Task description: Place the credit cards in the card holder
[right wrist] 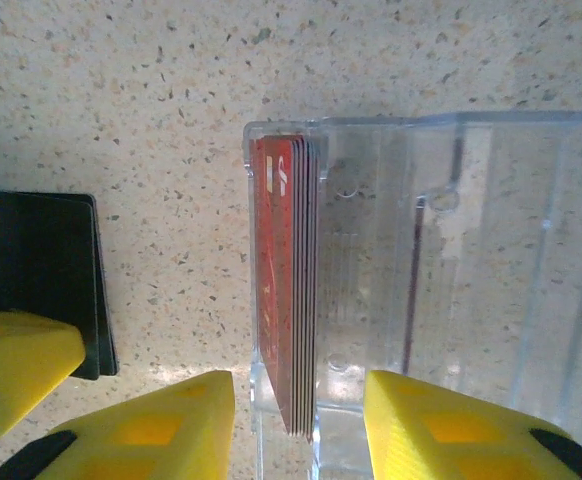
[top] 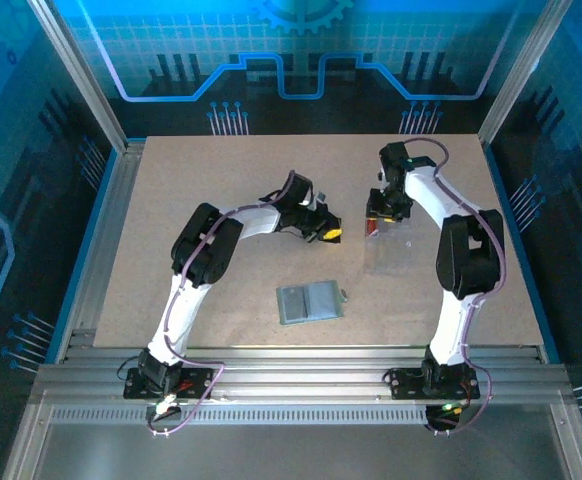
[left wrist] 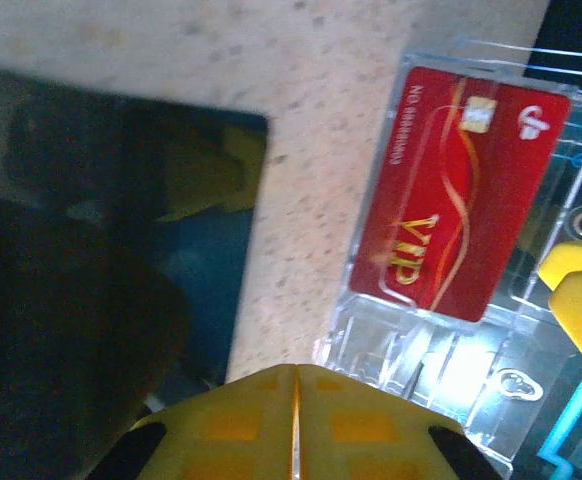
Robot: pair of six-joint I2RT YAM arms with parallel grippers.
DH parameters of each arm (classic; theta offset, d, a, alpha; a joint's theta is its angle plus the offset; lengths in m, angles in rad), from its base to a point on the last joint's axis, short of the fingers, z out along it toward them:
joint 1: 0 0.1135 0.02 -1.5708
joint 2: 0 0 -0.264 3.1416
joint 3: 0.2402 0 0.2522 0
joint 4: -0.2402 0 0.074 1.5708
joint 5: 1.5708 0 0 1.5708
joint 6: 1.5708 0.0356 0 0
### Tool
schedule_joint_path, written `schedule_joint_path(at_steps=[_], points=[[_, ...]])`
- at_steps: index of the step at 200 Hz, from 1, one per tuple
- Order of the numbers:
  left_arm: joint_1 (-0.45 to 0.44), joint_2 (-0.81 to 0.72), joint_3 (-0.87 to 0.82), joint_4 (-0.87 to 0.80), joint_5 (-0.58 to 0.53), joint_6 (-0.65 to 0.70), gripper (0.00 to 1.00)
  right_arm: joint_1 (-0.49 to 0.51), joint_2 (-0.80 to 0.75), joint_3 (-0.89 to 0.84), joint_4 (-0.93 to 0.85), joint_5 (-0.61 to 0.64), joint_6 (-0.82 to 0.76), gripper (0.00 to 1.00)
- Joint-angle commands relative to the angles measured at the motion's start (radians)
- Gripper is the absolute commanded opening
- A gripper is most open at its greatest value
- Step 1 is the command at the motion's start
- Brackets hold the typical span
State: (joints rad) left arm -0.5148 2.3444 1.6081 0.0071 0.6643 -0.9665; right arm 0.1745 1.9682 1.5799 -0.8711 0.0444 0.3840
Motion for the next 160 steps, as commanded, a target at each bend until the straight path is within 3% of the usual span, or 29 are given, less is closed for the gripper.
schedule_joint_path(at_steps=[1,30,77,160], points=[[0.009,-0.066,-0.040,0.036,0.029,0.002,0.10,0.034,0.051,0.041,-0.029,0.019,-0.014,0.39],[0.018,-0.100,-0.089,0.059,0.026,0.007,0.10,0.048,0.094,0.077,-0.041,0.038,-0.018,0.37],[0.047,-0.169,-0.161,0.087,0.032,0.004,0.11,0.072,0.140,0.107,-0.026,0.018,-0.040,0.23],[0.102,-0.251,-0.276,0.129,0.031,-0.005,0.11,0.103,0.207,0.193,0.001,-0.041,-0.077,0.17]])
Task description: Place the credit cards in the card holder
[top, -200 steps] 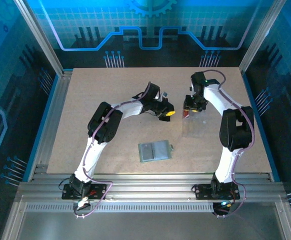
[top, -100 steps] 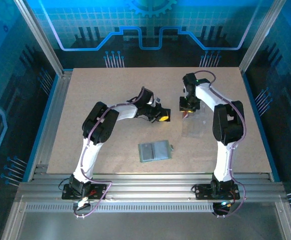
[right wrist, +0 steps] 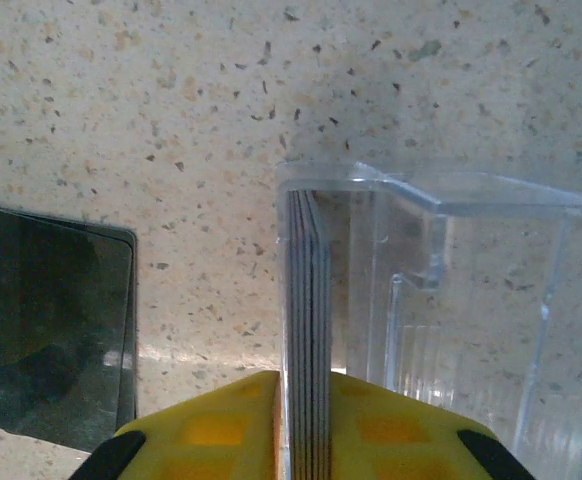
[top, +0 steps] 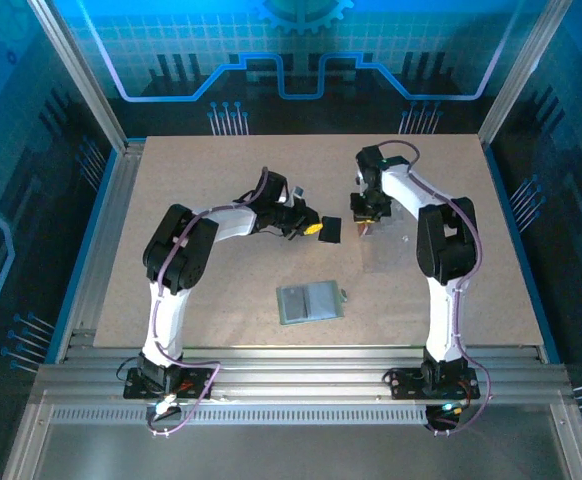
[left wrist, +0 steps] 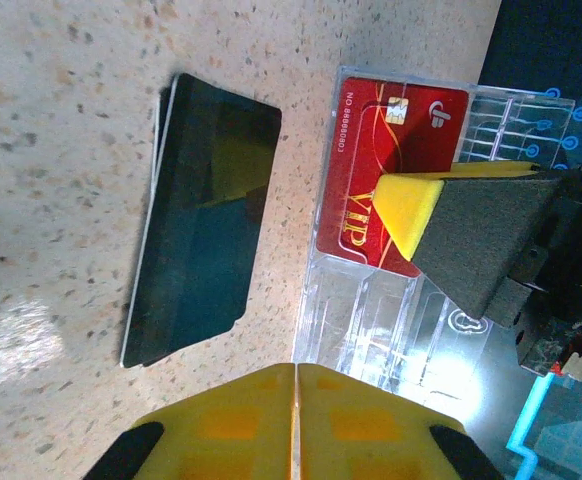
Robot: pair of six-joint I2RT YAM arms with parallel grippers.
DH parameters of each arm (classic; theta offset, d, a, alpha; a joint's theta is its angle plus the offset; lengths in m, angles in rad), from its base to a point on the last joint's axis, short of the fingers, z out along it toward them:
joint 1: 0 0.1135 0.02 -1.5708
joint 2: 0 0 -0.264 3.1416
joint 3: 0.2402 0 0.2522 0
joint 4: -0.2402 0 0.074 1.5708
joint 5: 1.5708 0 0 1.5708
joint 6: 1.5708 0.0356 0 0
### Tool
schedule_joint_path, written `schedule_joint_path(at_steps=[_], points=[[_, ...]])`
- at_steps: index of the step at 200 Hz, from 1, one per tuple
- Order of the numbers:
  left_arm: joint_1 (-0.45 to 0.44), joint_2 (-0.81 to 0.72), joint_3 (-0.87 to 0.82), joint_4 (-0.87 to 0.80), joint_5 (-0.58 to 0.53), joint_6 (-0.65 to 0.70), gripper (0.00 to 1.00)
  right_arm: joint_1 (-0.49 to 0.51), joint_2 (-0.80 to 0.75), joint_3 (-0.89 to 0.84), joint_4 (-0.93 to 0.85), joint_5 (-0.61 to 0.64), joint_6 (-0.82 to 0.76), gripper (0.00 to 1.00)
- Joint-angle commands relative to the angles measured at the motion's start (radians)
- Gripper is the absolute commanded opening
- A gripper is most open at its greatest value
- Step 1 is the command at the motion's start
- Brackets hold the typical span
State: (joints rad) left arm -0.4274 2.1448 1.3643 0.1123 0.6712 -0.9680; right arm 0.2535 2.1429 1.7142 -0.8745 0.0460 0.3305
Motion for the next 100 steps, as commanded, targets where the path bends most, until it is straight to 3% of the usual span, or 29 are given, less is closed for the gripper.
schedule_joint_path(at_steps=[1,41,100], points=[[0.015,-0.051,-0.033,0.024,0.024,-0.003,0.11,0.024,0.034,0.061,0.005,-0.042,-0.024,0.17],[0.030,-0.079,-0.066,0.026,0.025,0.002,0.11,0.022,0.084,0.165,-0.037,-0.019,-0.024,0.17],[0.041,-0.092,-0.077,0.021,0.024,0.009,0.11,0.013,0.059,0.149,-0.052,-0.071,-0.024,0.27]])
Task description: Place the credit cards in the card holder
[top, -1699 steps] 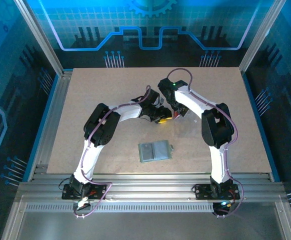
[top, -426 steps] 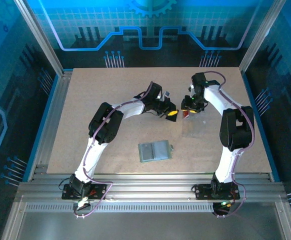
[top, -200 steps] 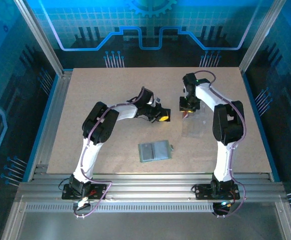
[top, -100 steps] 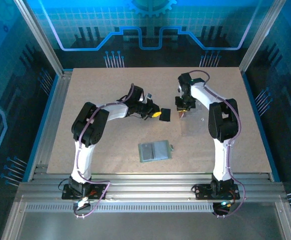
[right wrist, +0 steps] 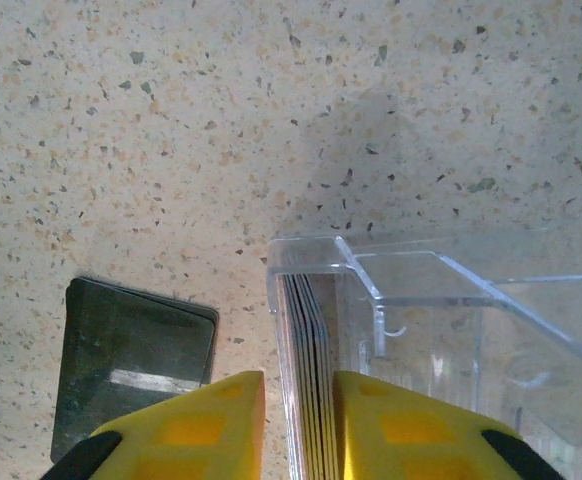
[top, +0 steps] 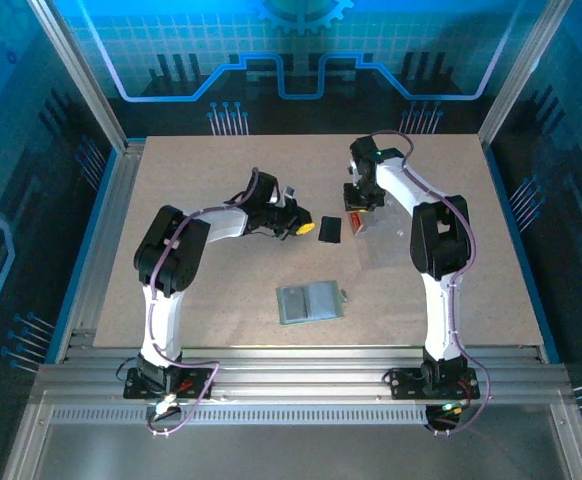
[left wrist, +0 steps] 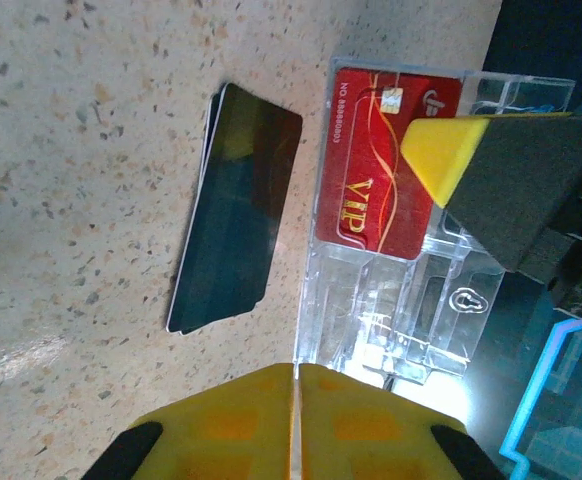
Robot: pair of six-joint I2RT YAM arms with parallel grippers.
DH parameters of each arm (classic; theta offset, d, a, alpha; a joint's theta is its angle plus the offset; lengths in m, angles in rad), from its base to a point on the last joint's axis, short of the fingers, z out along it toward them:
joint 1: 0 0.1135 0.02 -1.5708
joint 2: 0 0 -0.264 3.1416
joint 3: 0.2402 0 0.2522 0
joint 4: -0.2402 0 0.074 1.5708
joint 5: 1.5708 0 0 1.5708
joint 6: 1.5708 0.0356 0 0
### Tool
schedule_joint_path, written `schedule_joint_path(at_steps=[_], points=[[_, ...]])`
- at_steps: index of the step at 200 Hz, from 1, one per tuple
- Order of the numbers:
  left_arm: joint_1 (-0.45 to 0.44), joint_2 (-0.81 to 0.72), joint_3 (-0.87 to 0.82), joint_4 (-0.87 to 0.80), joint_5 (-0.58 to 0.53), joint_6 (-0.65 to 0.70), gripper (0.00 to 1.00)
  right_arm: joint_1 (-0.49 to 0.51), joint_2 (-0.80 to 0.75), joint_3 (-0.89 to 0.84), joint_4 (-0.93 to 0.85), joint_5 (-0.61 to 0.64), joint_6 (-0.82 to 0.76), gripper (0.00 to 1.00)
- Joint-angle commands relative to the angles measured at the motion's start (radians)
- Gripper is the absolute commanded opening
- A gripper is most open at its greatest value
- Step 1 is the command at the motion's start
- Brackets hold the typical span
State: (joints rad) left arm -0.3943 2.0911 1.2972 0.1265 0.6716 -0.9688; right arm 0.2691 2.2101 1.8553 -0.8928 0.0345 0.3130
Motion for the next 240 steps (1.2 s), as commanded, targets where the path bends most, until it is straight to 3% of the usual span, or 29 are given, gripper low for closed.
schedule_joint_path(at_steps=[1,50,132,176,240], points=[[0.008,-0.038,-0.009,0.007,0.023,0.010,0.11,-0.003,-0.009,0.008,-0.033,-0.064,-0.007,0.27],[-0.016,-0.001,0.060,-0.022,0.029,0.014,0.11,-0.032,-0.029,-0.019,-0.020,-0.210,-0.005,0.26],[-0.072,0.221,0.361,-0.067,0.035,-0.078,0.05,-0.070,-0.061,-0.087,0.003,-0.327,0.017,0.27],[-0.073,0.294,0.412,-0.025,0.039,-0.147,0.04,-0.094,-0.091,-0.136,0.025,-0.404,0.033,0.27],[-0.096,0.370,0.484,-0.013,0.078,-0.169,0.06,-0.093,-0.101,-0.146,0.000,-0.352,0.023,0.27]])
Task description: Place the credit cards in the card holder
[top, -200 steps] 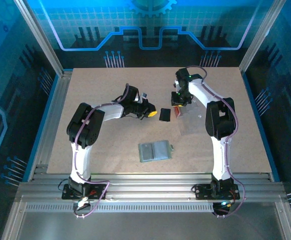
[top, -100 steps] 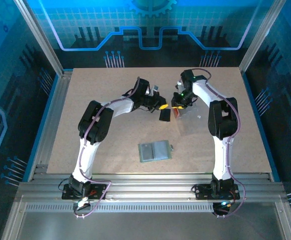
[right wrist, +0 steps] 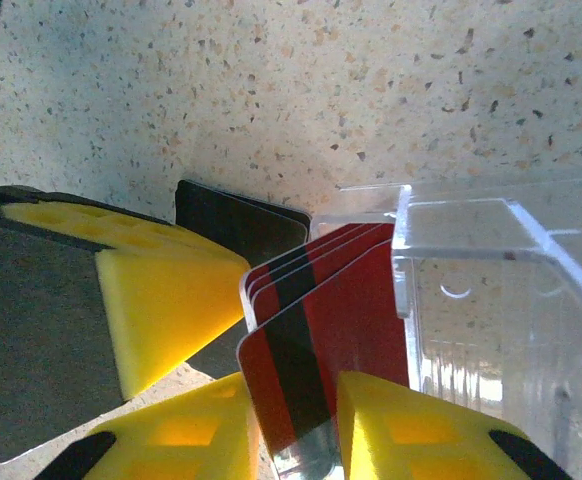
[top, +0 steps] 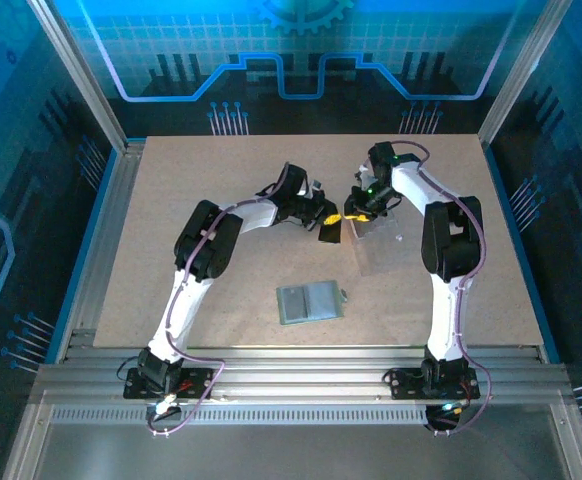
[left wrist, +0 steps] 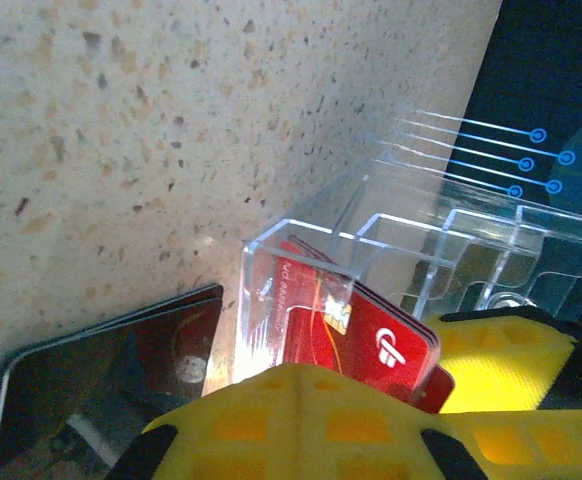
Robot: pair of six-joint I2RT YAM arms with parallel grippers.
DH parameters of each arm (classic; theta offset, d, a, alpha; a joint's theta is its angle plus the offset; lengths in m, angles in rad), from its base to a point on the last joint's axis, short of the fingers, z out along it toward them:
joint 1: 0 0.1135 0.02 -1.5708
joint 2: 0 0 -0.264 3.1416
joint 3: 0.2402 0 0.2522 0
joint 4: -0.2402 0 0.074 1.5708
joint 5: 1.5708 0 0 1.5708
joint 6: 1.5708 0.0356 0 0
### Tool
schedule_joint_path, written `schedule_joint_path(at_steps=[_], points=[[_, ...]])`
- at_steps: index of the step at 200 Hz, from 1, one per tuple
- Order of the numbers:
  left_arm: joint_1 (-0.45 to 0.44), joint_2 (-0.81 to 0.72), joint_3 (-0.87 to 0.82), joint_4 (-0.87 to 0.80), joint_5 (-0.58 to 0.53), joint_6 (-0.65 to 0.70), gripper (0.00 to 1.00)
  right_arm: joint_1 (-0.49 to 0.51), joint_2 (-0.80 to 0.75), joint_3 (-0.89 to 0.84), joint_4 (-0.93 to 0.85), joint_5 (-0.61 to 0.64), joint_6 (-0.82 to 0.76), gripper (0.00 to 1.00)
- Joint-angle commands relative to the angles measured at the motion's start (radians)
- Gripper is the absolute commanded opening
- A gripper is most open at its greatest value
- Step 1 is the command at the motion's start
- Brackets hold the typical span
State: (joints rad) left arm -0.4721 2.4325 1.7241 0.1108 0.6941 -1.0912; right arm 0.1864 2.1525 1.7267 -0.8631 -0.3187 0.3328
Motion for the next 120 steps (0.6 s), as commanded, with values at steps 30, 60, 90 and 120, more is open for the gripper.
schedule_joint_path(at_steps=[30,60,90,120], points=[[-0.034,0.053,0.081,0.007,0.054,-0.060,0.06,-0.010,-0.051,-0.015,-0.026,-0.018,0.008,0.23],[-0.038,0.069,0.096,0.007,0.054,-0.062,0.06,-0.009,-0.058,-0.010,-0.033,-0.017,0.006,0.20],[-0.040,0.074,0.095,0.010,0.054,-0.063,0.06,-0.010,-0.065,-0.008,-0.034,-0.028,0.005,0.20],[-0.041,0.075,0.095,0.010,0.051,-0.062,0.06,-0.010,-0.068,-0.006,-0.038,-0.029,0.003,0.19]])
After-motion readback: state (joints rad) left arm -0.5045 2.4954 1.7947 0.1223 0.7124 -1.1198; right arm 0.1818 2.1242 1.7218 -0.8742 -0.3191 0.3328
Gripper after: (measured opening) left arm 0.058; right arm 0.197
